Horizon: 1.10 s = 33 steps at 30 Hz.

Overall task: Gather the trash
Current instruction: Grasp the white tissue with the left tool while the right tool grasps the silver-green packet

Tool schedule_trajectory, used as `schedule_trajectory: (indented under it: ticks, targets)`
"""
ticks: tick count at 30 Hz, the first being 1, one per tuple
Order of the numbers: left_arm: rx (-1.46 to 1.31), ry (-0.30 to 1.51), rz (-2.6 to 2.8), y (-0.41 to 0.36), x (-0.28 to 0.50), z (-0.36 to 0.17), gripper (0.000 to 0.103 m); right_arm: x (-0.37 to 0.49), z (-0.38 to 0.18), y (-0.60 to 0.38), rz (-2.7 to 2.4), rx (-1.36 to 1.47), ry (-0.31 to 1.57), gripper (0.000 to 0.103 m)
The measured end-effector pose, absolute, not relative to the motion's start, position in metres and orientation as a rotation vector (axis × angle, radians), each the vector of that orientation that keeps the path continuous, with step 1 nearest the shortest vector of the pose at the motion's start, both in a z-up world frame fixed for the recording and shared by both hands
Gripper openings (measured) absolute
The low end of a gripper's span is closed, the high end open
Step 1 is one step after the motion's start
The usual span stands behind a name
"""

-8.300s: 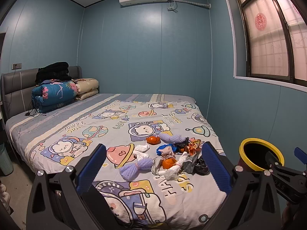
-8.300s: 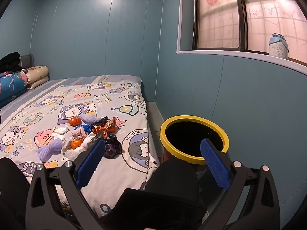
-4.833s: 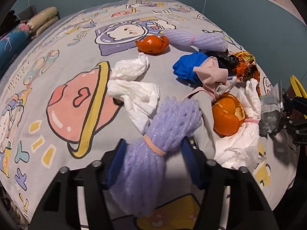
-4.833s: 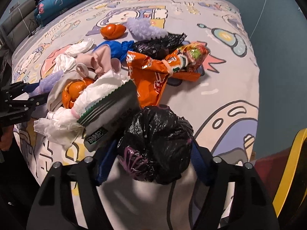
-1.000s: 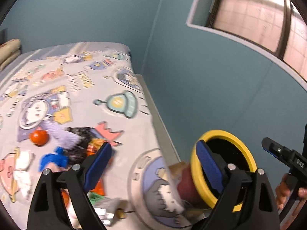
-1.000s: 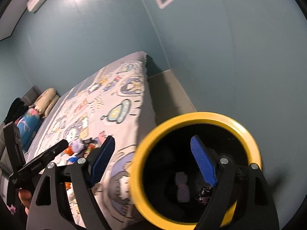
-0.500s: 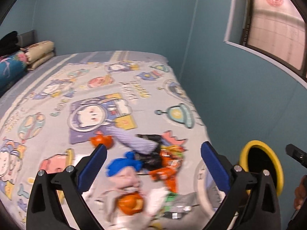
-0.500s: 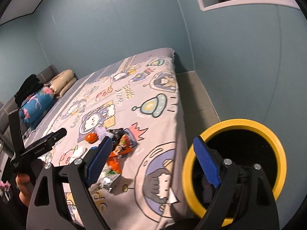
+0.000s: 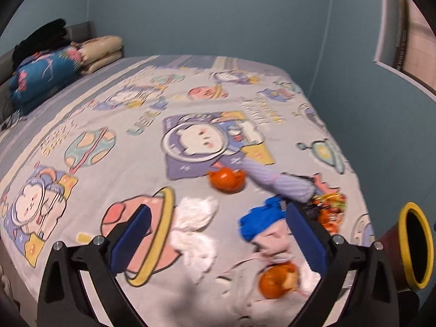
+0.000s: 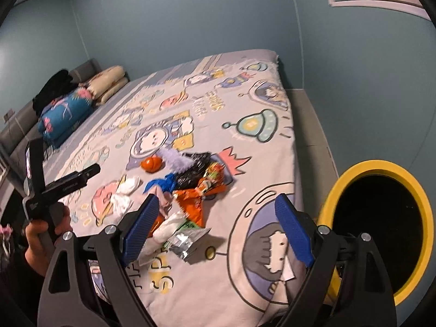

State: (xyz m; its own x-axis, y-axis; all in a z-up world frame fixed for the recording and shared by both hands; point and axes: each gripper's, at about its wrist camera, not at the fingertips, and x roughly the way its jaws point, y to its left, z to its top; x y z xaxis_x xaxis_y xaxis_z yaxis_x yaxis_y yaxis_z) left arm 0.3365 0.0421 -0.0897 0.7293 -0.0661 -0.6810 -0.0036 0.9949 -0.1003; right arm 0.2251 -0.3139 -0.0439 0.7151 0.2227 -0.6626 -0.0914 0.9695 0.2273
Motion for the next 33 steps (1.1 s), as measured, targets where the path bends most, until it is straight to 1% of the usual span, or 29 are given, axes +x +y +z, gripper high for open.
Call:
schedule_trajectory:
  ticks: [7,15,19,27,33]
  targets:
    - [-0.136,0.807,0.022,0.069,0.346,-0.126,0.095,0.235,-0.084,-0.284,0.243,0.049,0.810,0.085]
    - [-0.110,0.853,0.031,0.075,0.354,-0.155,0.095,0.243,-0.129,-0.254,0.344,-0.082,0.905,0.085]
    - [-0.101,0.898,0.017,0.078,0.358,-0.167,0.095,0.245,-0.141,-0.245,0.391,-0.144,0.939,0.087]
    - [-0.061,0.933,0.009,0.077,0.375,-0.178,0.095,0.258,-0.163,-0.229,0.421,-0.213,1.023,0.087]
    - [-0.045,0.917,-0.028,0.069,0.382,-0.185,0.095,0.268,-0.170,-0.228,0.426,-0.207,1.037,0.087]
